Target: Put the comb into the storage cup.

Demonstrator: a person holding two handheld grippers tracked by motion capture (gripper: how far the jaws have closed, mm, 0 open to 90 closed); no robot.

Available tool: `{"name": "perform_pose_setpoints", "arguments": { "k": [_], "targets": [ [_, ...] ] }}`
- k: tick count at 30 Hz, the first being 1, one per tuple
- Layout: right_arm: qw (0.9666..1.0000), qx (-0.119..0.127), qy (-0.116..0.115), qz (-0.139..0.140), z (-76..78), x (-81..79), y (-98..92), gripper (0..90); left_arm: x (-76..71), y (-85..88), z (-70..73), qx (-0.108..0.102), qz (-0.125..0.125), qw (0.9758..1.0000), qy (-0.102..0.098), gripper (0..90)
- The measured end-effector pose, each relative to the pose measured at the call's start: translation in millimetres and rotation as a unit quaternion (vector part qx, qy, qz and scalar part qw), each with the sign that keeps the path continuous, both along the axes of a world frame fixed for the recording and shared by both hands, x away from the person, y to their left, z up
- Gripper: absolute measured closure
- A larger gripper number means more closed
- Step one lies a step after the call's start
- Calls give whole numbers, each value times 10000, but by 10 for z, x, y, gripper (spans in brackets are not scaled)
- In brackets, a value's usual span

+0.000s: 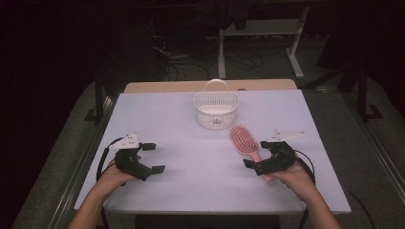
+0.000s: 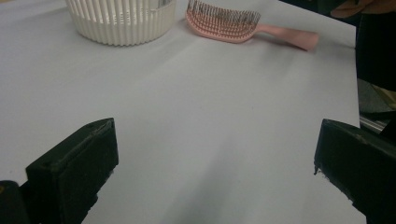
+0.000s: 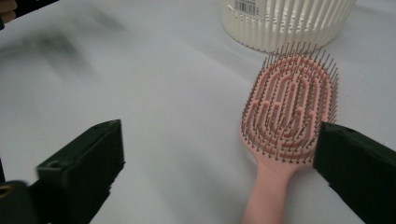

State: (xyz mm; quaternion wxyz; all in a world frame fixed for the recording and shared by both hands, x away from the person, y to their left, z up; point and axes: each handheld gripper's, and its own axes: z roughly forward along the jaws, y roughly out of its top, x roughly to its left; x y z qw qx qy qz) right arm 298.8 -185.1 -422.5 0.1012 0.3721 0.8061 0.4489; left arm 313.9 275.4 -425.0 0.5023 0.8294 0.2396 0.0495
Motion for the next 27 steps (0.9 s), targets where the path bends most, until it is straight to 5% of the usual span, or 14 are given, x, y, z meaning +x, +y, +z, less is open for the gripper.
{"name": "perform_pose_setpoints", "arguments": {
  "k": [4,7,13,15,27],
  "targets": [
    [10000,-14,55,69,1,11,30,148,-1,1,-2,20,-8,10000,-4,0],
    [9996,-93,200,192,-16,10,51,357,-4,3,2,13,-7,10000,-18,0],
    [9986,-286,340,272,-52,12,73,557,-7,1,3,29,-5,10000,-31,0],
    [9980,-385,392,307,-76,12,83,689,-10,-4,1,43,-8,10000,-30,0],
    [9943,-807,593,377,-153,1,95,884,-11,3,2,34,-4,10000,-46,0]
  ]
}}
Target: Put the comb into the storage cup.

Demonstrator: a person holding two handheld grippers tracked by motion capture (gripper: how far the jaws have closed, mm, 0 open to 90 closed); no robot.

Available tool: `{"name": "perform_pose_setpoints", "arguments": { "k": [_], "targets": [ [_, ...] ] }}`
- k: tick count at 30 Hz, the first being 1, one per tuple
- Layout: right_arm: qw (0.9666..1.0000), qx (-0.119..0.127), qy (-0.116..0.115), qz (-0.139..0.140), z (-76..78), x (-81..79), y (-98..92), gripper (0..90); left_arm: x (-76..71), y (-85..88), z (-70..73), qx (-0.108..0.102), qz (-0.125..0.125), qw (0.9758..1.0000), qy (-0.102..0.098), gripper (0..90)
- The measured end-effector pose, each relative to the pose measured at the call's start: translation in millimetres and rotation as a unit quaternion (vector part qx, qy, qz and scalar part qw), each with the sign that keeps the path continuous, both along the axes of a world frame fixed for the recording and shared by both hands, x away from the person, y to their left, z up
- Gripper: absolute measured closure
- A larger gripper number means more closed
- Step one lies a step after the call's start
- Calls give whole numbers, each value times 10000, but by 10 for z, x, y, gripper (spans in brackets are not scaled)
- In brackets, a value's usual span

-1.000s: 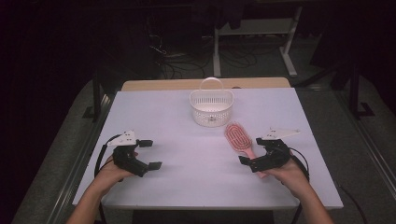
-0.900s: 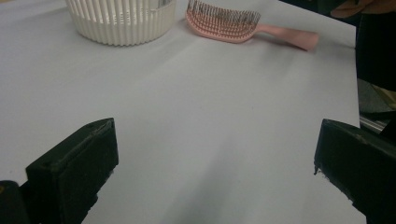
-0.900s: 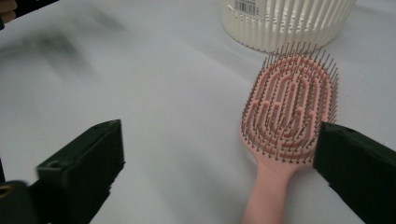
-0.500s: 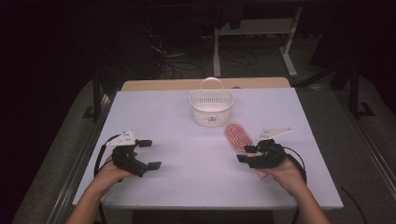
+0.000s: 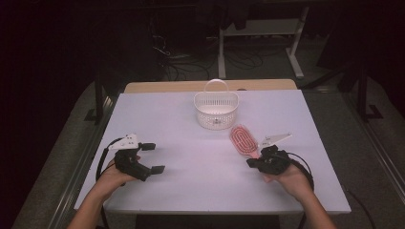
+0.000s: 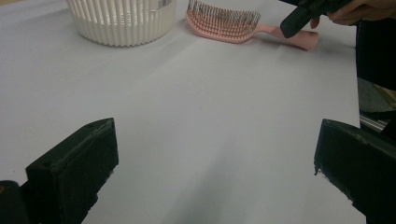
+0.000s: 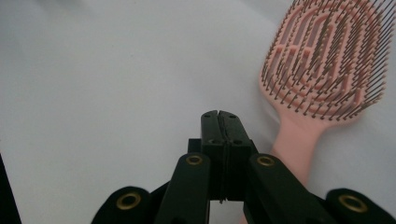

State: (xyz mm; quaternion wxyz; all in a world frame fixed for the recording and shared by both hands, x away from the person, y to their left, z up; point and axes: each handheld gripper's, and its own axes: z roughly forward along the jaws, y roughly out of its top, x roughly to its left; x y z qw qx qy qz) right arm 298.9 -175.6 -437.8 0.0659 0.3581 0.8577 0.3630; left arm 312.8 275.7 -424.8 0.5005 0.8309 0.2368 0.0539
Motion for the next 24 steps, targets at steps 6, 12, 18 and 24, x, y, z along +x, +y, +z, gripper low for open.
{"name": "perform_pose_setpoints", "arguments": {
  "k": [6,12,18,24],
  "targets": [
    [9997,-225,101,-34,-50,-2,-5,886,-2,-1,0,11,-2,10000,-5,0],
    [9993,-341,155,-90,-77,1,-37,887,-3,-11,-7,48,-20,10000,-7,0],
    [9989,-414,180,-139,-85,7,-47,888,-7,-15,-7,40,-23,10000,-1,0],
    [9986,-473,146,-202,-84,21,-80,888,-10,-16,-4,35,-29,10000,-9,0]
  ]
}}
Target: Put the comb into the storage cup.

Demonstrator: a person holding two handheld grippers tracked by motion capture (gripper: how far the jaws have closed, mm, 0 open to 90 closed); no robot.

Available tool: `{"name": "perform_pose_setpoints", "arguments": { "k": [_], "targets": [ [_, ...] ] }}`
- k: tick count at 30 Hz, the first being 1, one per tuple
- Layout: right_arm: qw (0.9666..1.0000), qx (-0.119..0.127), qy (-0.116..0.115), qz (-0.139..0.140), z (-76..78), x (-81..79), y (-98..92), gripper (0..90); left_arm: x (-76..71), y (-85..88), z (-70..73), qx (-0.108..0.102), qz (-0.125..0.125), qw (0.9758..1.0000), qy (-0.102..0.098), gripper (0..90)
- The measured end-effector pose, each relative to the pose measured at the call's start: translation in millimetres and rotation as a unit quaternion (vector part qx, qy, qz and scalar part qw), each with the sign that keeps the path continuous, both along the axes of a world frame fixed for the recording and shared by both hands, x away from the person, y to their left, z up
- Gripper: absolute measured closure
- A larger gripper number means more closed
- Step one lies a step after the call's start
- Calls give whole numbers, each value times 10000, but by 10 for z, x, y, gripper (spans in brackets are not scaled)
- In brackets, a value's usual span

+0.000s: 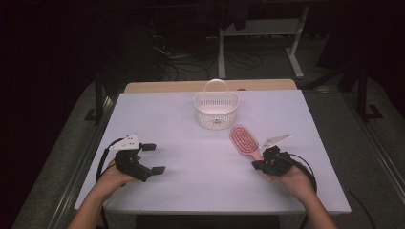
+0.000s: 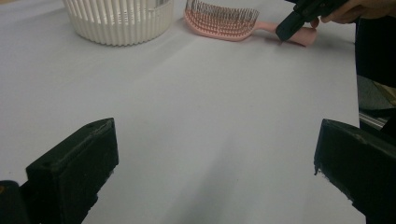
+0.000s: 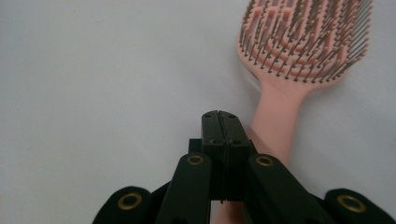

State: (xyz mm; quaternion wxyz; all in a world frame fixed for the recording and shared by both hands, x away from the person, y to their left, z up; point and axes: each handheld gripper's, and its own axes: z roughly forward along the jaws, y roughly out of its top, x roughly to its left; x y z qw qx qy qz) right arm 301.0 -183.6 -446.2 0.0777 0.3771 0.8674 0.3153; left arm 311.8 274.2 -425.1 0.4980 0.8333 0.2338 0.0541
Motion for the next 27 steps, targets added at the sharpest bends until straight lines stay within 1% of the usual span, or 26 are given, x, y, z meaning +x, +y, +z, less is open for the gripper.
{"name": "perform_pose_setpoints", "arguments": {
  "k": [9,17,20,22,23,24,26,27],
  "targets": [
    [9997,5,-55,-250,13,35,-129,888,1,3,2,-13,1,10000,-3,0],
    [9992,-53,-136,-384,10,66,-226,888,-2,2,7,-10,-8,10000,-13,0],
    [9991,-7,-180,-384,18,64,-251,888,-3,2,8,-13,-10,10000,-13,0],
    [9988,213,-224,-373,50,53,-273,887,-3,2,8,-14,-8,10000,-12,0],
    [9985,284,-291,-367,72,43,-282,873,-3,3,8,-7,-6,10000,-12,0],
    [9982,334,-357,-361,92,32,-289,851,-2,3,10,-9,-4,10000,-10,0],
    [9969,536,-449,-360,127,8,-306,772,-4,4,15,-9,-5,10000,-27,0],
    [9962,643,-459,-360,145,-7,-311,736,-6,6,18,-15,-2,10000,-29,0]
  ]
}}
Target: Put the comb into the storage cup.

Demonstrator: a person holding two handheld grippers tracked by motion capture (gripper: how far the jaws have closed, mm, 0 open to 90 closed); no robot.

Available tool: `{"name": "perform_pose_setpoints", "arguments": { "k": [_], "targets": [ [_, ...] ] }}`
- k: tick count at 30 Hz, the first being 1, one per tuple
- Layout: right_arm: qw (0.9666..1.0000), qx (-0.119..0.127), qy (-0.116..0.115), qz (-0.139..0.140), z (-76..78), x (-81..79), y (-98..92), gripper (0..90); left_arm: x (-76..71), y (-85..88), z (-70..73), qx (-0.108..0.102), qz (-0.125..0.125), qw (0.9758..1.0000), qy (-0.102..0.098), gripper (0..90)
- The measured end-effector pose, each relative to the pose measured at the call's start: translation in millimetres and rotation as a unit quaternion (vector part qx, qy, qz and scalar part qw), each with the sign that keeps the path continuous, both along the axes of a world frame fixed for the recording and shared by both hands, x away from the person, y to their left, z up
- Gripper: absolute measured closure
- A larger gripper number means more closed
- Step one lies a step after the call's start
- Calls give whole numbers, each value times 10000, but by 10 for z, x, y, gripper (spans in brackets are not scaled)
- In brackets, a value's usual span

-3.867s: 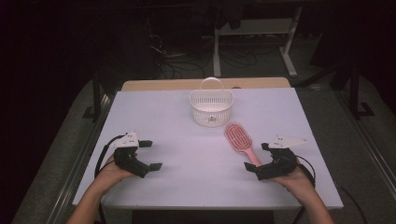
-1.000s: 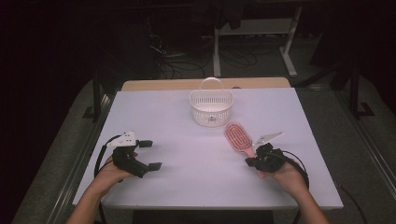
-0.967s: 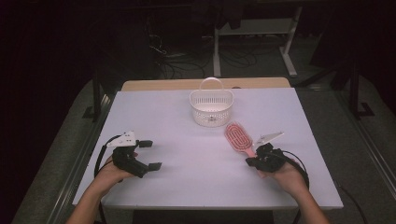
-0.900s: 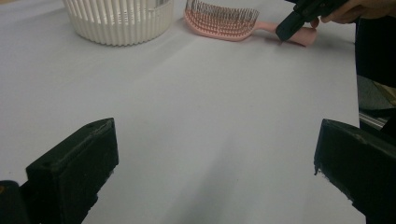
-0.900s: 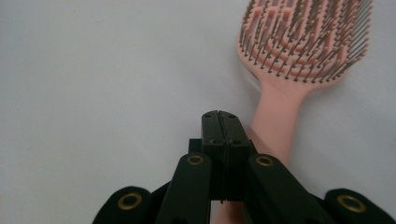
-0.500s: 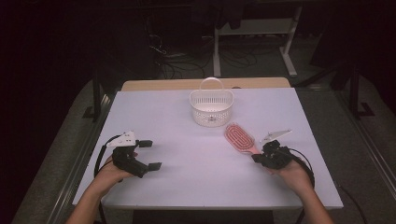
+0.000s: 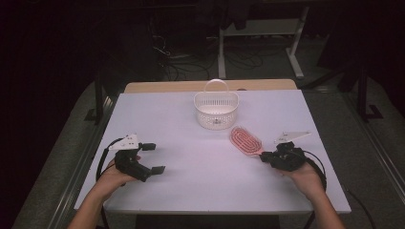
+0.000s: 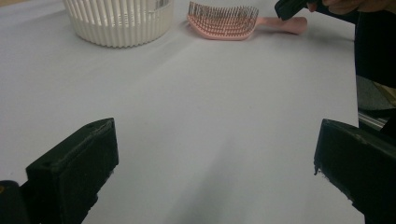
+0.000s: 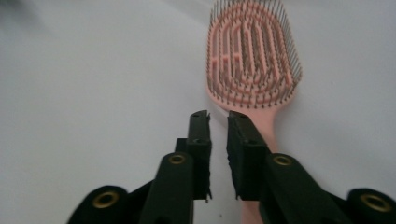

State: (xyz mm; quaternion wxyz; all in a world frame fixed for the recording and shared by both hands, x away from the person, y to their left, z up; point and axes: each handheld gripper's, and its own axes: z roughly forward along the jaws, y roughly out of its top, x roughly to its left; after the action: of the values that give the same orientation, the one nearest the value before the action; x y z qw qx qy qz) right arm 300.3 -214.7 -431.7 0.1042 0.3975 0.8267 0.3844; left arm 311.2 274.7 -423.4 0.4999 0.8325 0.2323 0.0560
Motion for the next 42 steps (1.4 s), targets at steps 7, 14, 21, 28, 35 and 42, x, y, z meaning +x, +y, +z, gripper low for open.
{"name": "perform_pose_setpoints", "arguments": {
  "k": [7,14,21,28,35,42],
  "targets": [
    [9986,462,-232,90,52,-109,25,412,-9,-2,6,6,-1,10000,-7,0],
    [9968,618,-474,190,-17,-165,114,113,-10,-4,6,12,-5,10000,1,0],
    [9958,678,-592,177,-34,-151,158,0,-21,-17,5,12,-33,10000,-3,0],
    [9960,677,-507,286,-38,-144,163,0,-19,-23,-3,14,-40,10000,26,0],
    [9956,716,-506,338,-18,-151,171,0,-14,-27,-10,26,-60,9999,95,0],
    [9964,667,-416,310,40,-143,172,0,-10,-41,-20,30,-148,9997,171,0]
  ]
}}
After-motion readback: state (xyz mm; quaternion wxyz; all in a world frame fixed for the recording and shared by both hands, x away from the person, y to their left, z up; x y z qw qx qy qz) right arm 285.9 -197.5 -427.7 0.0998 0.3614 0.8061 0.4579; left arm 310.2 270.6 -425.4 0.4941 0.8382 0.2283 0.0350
